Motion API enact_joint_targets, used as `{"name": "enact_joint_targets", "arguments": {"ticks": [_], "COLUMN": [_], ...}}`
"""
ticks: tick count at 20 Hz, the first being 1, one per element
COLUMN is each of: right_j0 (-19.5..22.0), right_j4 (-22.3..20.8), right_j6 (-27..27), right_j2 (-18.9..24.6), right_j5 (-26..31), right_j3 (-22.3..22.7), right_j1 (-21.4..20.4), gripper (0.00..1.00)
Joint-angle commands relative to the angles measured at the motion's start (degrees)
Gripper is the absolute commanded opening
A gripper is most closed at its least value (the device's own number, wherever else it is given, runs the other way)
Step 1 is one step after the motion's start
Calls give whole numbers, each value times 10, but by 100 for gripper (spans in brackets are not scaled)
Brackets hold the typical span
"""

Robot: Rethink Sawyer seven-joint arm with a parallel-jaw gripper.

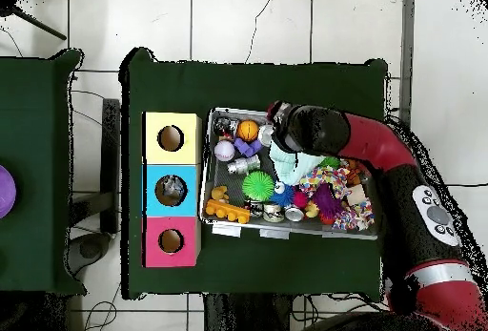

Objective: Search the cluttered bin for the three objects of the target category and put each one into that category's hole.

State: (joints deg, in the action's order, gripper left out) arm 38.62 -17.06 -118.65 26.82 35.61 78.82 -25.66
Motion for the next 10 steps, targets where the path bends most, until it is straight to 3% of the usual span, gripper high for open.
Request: {"name": "enact_joint_targets", "arguments": {"ticks": [1,10], "right_j0": [29,48], "right_j4": [13,8], "right_j6": [28,57], "right_j2": [21,32], "right_j5": [2,25], "right_j3": [35,24], "right_j1": [43,59], "gripper": [0,0]}}
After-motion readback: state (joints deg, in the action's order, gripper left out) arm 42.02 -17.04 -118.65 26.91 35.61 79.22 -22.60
